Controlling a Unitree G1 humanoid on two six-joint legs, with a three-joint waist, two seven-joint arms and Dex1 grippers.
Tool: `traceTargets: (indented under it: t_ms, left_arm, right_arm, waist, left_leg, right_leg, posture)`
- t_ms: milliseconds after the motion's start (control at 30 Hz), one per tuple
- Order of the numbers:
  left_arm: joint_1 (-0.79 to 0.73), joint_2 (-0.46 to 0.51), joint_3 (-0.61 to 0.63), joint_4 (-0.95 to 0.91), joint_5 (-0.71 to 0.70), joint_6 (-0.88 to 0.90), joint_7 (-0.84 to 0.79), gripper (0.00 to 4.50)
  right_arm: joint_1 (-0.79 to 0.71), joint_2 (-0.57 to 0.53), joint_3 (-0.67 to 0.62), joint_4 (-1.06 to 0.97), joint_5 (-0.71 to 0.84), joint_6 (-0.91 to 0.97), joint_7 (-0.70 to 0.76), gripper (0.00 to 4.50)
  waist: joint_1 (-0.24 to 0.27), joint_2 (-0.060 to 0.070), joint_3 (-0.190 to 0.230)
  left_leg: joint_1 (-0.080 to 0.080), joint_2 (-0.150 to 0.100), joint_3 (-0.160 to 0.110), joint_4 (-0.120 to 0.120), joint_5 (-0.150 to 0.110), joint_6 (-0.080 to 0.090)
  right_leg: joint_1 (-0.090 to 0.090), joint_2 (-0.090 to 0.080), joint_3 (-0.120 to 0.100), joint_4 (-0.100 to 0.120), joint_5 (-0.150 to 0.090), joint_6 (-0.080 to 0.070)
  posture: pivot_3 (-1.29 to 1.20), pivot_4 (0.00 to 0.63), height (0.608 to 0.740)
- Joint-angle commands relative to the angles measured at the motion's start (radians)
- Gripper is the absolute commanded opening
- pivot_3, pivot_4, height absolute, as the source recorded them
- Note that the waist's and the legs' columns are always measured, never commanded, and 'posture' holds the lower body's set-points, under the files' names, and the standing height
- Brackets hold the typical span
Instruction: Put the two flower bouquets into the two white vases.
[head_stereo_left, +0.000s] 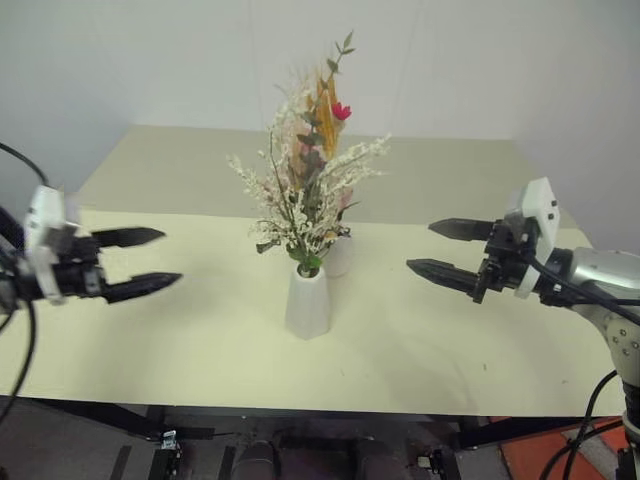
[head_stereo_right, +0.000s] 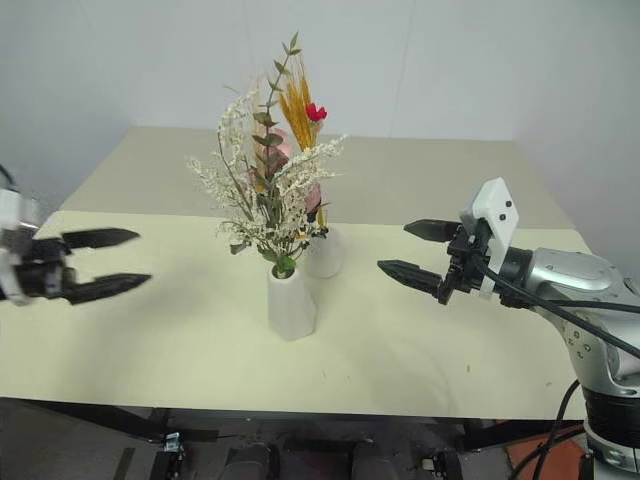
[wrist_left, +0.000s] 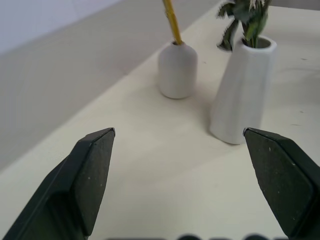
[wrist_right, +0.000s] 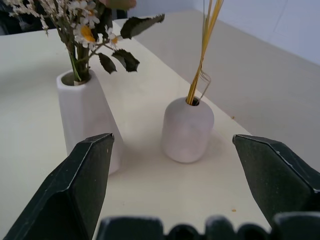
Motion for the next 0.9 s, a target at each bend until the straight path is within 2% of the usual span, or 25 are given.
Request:
traceTargets:
  t_ms: [33, 333, 533, 667, 900]
  left_arm:
    - [0.011, 0.025, 0.071, -0.039, -0.036, 0.01, -0.011, 4.48]
    - [0.054, 0.004, 0.115, -0.128, -0.104, 0.071, 0.021, 4.48]
    - [0.029, -0.015, 0.075, -0.138, -0.131, 0.085, 0.042, 4.48]
    - [0.028, -0.038, 0.06, -0.157, -0.145, 0.097, 0.065, 4.48]
    - [-0.006, -0.079, 0.003, -0.196, -0.175, 0.126, 0.096, 4.48]
  right_arm:
    - [0.013, -0.036, -0.069, -0.002, 0.01, -0.01, 0.02, 4.5]
    - [0.066, -0.091, -0.142, -0.005, 0.041, 0.014, 0.053, 4.5]
    - [0.123, -0.132, -0.201, -0.025, 0.049, 0.022, 0.078, 4.5]
    - [0.216, -0.165, -0.285, -0.059, 0.069, 0.027, 0.128, 4.5]
    - [0.281, -0.129, -0.332, -0.128, 0.088, 0.033, 0.077, 4.5]
  waist:
    - [0.0, 0.0, 0.0]
    - [-0.007, 0.0, 0.0]
    - [-0.007, 0.0, 0.0]
    - [-0.005, 0.0, 0.0]
    - [-0.008, 0.0, 0.0]
  left_leg:
    - [0.0, 0.0, 0.0, 0.0, 0.0, 0.0]
    - [-0.003, 0.001, 0.0, 0.0, 0.0, 0.0]
    - [-0.002, 0.001, 0.0, 0.0, 0.0, 0.0]
    - [-0.002, 0.001, 0.0, 0.0, 0.0, 0.0]
    - [-0.001, 0.0, 0.0, 0.001, 0.0, 0.0]
  right_leg:
    - [0.0, 0.0, 0.0, 0.0, 0.0, 0.0]
    - [-0.004, 0.001, 0.0, 0.002, 0.001, 0.003]
    - [-0.003, 0.001, 0.0, 0.002, 0.0, 0.001]
    - [-0.003, 0.001, 0.0, 0.003, 0.0, 0.002]
    - [-0.002, 0.002, 0.0, 0.002, 0.002, 0.004]
  posture:
    - [0.0, 0.15, 0.74]
    - [0.0, 0.15, 0.74]
    - [0.0, 0.15, 0.74]
    - [0.0, 0.15, 0.74]
    - [0.0, 0.15, 0.74]
